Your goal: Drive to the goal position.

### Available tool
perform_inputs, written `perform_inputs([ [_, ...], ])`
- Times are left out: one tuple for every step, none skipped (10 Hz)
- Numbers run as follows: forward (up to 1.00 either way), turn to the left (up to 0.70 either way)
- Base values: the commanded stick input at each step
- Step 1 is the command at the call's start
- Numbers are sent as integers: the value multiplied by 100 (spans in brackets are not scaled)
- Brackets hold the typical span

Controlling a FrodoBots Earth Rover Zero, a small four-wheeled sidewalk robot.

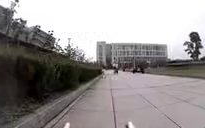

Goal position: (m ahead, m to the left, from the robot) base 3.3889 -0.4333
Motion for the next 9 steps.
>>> perform_inputs([
  [60, 0],
  [60, 0],
  [60, 0],
  [60, 0],
  [60, 0],
  [60, 0],
  [60, 0],
  [60, 0],
  [60, 0],
])
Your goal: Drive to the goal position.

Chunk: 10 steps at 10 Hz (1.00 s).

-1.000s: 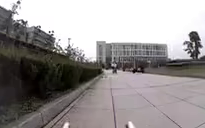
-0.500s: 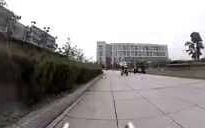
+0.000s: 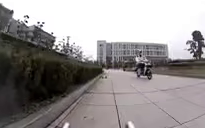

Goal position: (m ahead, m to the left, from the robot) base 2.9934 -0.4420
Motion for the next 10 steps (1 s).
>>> perform_inputs([
  [60, 0],
  [60, 0],
  [60, 8],
  [55, 10],
  [45, 0],
  [45, 0],
  [45, 0],
  [45, 0],
  [45, 0],
  [45, 0],
])
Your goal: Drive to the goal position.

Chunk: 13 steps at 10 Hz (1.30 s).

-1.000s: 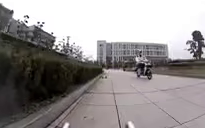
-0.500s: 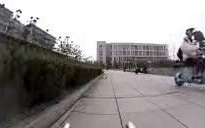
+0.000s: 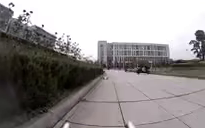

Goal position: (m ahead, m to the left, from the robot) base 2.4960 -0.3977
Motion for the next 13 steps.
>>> perform_inputs([
  [45, 0],
  [45, 0],
  [45, 0],
  [45, 0],
  [45, 0],
  [45, 0],
  [45, 0],
  [45, 0],
  [45, 0],
  [45, 0],
  [45, 0],
  [45, 0],
  [45, 0],
])
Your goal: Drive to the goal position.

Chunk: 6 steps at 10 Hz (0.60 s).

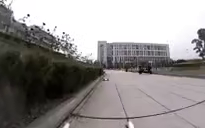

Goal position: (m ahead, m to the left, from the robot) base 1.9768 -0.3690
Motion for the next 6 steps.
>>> perform_inputs([
  [45, 0],
  [45, 0],
  [45, 0],
  [45, 0],
  [45, 0],
  [45, 0],
])
